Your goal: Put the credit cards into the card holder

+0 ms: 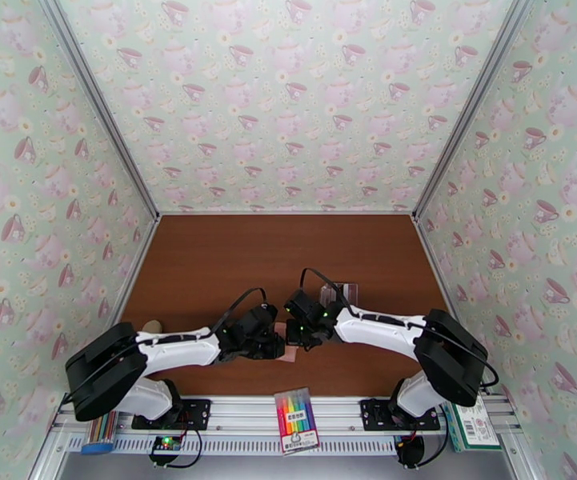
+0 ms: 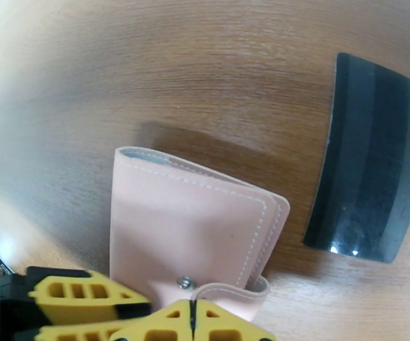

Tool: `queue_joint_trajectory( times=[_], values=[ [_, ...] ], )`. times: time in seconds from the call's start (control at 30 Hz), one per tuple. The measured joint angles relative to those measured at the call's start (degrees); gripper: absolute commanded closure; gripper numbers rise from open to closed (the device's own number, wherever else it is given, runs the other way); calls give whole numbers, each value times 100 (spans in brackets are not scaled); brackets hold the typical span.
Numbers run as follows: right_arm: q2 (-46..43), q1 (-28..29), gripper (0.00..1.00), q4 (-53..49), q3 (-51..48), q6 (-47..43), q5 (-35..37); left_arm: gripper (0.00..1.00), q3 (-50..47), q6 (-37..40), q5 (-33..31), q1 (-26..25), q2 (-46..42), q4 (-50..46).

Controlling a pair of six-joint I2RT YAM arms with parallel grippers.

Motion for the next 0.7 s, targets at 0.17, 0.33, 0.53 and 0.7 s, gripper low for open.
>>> queue_joint_trajectory(
  times=[0.17, 0.33, 0.53, 0.7],
  values=[
    [33, 0, 100, 39, 0, 0, -11, 74, 0, 98, -192, 44, -688, -487],
    [50, 0, 100, 72, 0, 0, -26, 78, 0, 118, -251, 308, -601, -750],
    [76, 0, 100, 107, 0, -2, -46, 80, 0, 122, -267, 461, -267, -809],
    [142, 0, 100, 79, 76, -28, -48, 81, 0, 142, -251, 542, -94, -730]
  ],
)
